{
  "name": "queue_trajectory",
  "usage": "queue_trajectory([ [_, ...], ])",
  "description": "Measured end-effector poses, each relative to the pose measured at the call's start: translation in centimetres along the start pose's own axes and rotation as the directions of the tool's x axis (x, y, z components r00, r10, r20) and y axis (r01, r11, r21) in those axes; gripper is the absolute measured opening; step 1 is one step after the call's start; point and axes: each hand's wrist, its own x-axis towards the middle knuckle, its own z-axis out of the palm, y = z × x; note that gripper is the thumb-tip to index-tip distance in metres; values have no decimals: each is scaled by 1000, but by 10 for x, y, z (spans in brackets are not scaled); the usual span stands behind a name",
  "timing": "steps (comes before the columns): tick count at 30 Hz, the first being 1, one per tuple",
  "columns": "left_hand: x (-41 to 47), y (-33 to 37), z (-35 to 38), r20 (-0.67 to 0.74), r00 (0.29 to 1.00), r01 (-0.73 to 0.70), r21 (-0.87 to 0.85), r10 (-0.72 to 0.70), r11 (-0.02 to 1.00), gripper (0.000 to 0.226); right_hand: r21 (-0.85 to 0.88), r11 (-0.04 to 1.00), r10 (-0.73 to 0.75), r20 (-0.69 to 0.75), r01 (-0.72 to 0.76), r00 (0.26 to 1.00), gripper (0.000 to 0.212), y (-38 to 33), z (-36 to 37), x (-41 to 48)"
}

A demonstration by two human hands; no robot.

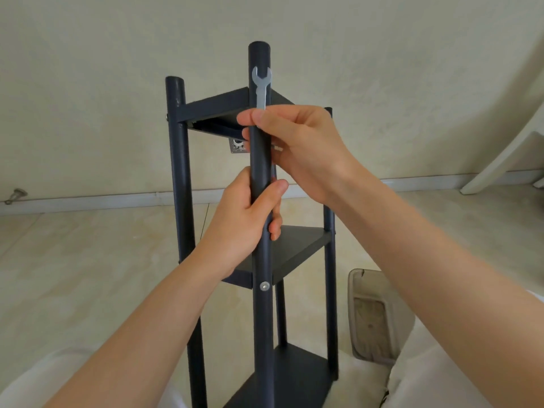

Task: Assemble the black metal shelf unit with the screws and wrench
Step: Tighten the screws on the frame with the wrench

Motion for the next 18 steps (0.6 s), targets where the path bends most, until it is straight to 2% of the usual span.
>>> queue_trajectory([
  [2, -1, 3, -3, -16, 1000, 8, 65, -7, 998, 12, 0, 1000, -12, -27, 12, 1000, 19, 1, 2, 4],
  [6, -6, 3, -10, -56, 998, 32, 216, -20, 976, 40, 67, 998, 10, -86, -4, 996, 18, 4, 2, 11],
  [11, -40, -15, -9, -155, 984, -21, 375, 85, 927, 63, 127, 992, 35, -76, -25, 997, 17, 8, 4, 15],
  [14, -69, -32, 1, -273, 949, -19, 457, 160, 889, 69, 135, 990, 37, -66, -28, 997, 16, 9, 7, 17],
  [17, -94, -46, 11, -424, 866, -65, 429, 264, 901, 66, 146, 989, 46, -67, -36, 997, 16, 9, 7, 16],
  [18, -100, -52, 13, -465, 847, -44, 420, 257, 906, 66, 145, 989, 47, -69, -36, 997, 16, 9, 7, 15],
])
